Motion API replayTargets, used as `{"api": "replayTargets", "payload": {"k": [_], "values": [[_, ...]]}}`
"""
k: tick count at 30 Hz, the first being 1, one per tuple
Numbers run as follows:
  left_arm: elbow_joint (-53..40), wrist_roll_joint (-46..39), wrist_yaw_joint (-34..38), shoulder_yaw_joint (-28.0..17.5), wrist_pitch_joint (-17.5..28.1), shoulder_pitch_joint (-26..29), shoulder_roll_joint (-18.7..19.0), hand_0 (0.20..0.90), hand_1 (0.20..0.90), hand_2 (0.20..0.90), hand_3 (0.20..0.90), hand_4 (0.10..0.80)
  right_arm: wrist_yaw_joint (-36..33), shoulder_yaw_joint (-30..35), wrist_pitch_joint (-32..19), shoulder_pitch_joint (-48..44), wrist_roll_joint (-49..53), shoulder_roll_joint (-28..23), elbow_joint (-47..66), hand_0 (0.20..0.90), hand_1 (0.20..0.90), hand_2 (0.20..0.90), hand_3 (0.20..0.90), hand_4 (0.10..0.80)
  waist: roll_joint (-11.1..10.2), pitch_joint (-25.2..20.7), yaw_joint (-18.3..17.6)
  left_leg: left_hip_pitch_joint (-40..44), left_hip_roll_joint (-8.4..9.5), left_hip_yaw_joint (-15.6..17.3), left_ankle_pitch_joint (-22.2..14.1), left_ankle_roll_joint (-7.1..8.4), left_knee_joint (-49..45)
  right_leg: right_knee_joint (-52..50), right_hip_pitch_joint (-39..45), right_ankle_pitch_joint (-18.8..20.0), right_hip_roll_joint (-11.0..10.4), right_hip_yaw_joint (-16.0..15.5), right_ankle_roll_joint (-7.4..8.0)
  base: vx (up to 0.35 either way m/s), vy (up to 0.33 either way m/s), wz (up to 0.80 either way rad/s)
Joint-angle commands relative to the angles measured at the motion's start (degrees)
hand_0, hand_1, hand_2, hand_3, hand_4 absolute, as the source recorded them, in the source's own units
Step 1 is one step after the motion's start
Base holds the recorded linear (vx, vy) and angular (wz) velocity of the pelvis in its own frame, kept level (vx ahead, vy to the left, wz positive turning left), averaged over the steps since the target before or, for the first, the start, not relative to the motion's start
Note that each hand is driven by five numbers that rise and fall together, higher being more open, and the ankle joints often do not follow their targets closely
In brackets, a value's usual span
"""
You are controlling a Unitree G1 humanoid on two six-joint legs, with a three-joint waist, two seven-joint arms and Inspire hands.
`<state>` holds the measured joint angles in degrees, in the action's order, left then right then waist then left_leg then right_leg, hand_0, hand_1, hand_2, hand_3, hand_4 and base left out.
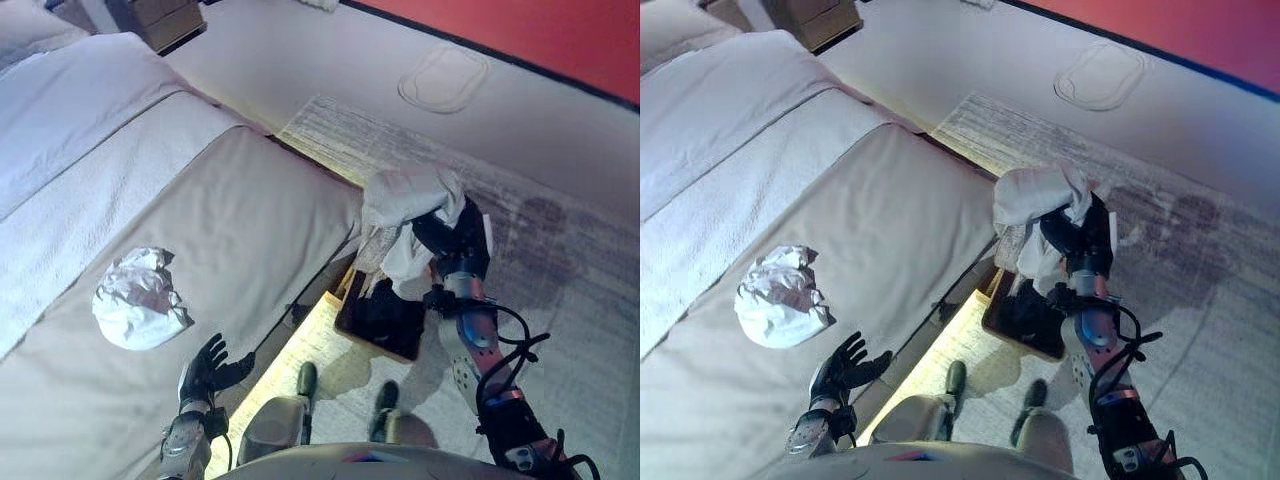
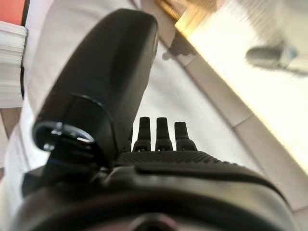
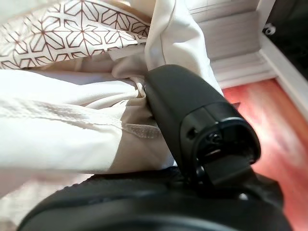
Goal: Pick up the clothes from the bed and place them into the basket
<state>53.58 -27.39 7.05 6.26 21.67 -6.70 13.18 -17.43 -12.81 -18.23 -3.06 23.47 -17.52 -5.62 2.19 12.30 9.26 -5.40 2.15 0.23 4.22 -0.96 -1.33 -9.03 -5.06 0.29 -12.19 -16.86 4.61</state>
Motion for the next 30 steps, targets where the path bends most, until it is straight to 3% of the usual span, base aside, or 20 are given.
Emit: {"api": "replayTargets", "payload": {"k": [1,8,13,17,23,30], "values": [[2.9,-0.4,0.5,-2.1,4.8,-0.9,2.5,0.900,0.900,0.900,0.900,0.800,-0.8,-0.6,-5.4,-8.3,-2.1,-2.0,5.4,0.300,0.300,0.300,0.200,0.100,-1.5,-1.8,2.0,-4.3,-2.27,-4.6,1.1,3.51,-3.5,3.1,2.2,1.3,2.5,-1.5,0.72,-0.131,-0.132,-0.10],[3.1,0.3,-1.2,-0.2,5.4,-0.8,1.8,0.900,0.900,0.900,0.900,0.800,-3.3,1.0,-3.2,-11.6,-3.8,-2.5,1.0,0.300,0.300,0.300,0.200,0.100,-0.9,0.1,3.7,-7.4,-2.46,-5.9,2.2,4.82,-3.1,6.7,3.3,1.9,2.8,-3.6,0.19,-0.053,-0.022,0.04],[2.8,-1.7,-3.6,1.2,6.9,0.2,1.9,0.900,0.900,0.900,0.900,0.800,-11.1,2.5,-3.8,-17.8,-7.2,-3.5,-4.3,0.300,0.300,0.300,0.200,0.100,1.7,4.8,4.6,-12.6,-1.71,-6.4,3.7,5.38,-3.5,6.8,-0.3,2.4,1.7,-5.0,0.31,-0.215,0.022,0.04],[3.4,-4.0,-4.5,2.7,8.0,1.3,2.3,0.900,0.900,0.900,0.900,0.800,-12.9,3.4,-3.5,-23.1,-1.7,-5.5,-10.7,0.300,0.300,0.300,0.200,0.100,3.1,8.1,5.0,-16.0,-1.07,-6.4,4.0,5.69,-4.2,6.0,-3.5,2.8,1.0,-5.7,0.59,-0.160,-0.001,0.06],[2.5,-5.7,-4.6,3.4,9.4,2.4,2.0,0.900,0.900,0.900,0.900,0.800,-14.0,5.0,-4.7,-26.9,-1.6,-6.4,-16.0,0.300,0.300,0.300,0.200,0.100,4.1,11.1,4.9,-20.0,0.14,-5.8,3.9,5.10,-6.6,3.0,-8.7,2.7,0.2,-5.7,0.75,-0.137,-0.007,-0.01],[-0.3,-7.2,-4.9,5.5,8.9,4.1,1.6,0.900,0.900,0.900,0.900,0.800,-19.2,5.0,-3.7,-30.2,-1.5,-7.1,-22.5,0.300,0.300,0.300,0.200,0.100,7.0,14.5,4.5,-27.0,1.52,-4.7,2.4,3.49,-15.5,-7.9,-17.6,-0.4,-1.9,-4.0,-0.88,-0.101,0.056,0.07]]}}
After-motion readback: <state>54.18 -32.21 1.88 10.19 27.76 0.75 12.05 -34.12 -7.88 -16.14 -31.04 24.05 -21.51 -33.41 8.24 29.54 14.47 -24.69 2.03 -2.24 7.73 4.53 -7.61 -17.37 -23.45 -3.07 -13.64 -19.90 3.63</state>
